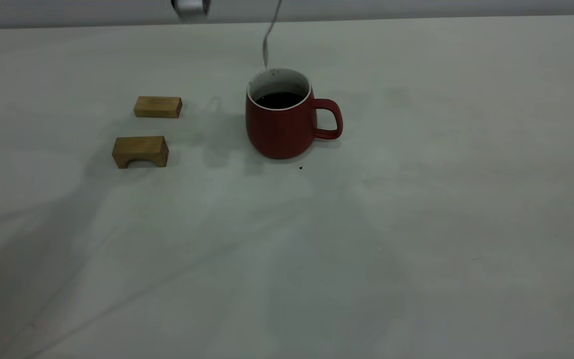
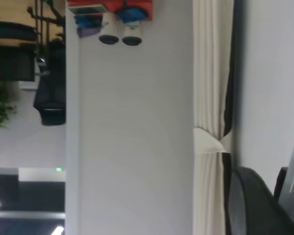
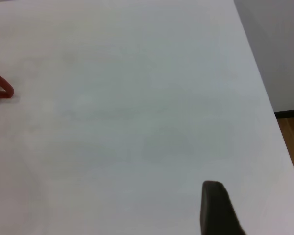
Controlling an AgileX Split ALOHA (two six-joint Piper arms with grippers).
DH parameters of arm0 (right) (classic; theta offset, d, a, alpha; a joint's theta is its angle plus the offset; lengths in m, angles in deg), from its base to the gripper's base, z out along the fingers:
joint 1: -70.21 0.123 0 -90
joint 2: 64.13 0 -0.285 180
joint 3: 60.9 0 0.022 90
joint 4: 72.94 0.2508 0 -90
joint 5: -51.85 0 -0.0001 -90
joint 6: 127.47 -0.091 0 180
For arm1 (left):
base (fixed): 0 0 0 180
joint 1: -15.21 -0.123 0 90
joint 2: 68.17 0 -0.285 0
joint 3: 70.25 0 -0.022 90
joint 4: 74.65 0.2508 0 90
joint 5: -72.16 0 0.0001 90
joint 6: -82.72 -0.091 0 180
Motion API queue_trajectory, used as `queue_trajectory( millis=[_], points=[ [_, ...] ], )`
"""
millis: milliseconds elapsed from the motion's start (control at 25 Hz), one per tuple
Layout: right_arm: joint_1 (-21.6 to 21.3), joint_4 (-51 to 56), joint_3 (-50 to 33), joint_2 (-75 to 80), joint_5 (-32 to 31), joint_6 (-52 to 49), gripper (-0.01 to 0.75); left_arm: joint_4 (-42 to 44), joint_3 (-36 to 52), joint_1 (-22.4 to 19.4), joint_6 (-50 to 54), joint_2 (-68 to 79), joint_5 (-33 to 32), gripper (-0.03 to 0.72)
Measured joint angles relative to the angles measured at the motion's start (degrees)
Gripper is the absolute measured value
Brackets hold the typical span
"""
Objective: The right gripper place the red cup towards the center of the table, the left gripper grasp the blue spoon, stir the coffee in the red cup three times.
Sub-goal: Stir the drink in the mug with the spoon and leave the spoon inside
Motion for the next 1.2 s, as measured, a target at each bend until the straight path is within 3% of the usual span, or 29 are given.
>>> queue_trajectory(
  millis=[440,640,840,1000,1200],
  points=[
    [0.0,0.0,0.0,0.0,0.0,0.0,0.439,-8.8,0.0,1.1,-9.5,9.2,3.4,0.143],
    [0.0,0.0,0.0,0.0,0.0,0.0,0.439,-3.8,0.1,1.5,-9.0,10.1,2.7,0.143],
    [0.0,0.0,0.0,0.0,0.0,0.0,0.439,-0.1,0.1,-1.3,-7.6,10.3,3.0,0.143],
    [0.0,0.0,0.0,0.0,0.0,0.0,0.439,-2.7,0.1,-2.4,-9.4,10.3,5.5,0.143],
    [0.0,0.0,0.0,0.0,0.0,0.0,0.439,-8.0,0.1,-0.3,-14.4,10.4,7.5,0.143]
  ],
)
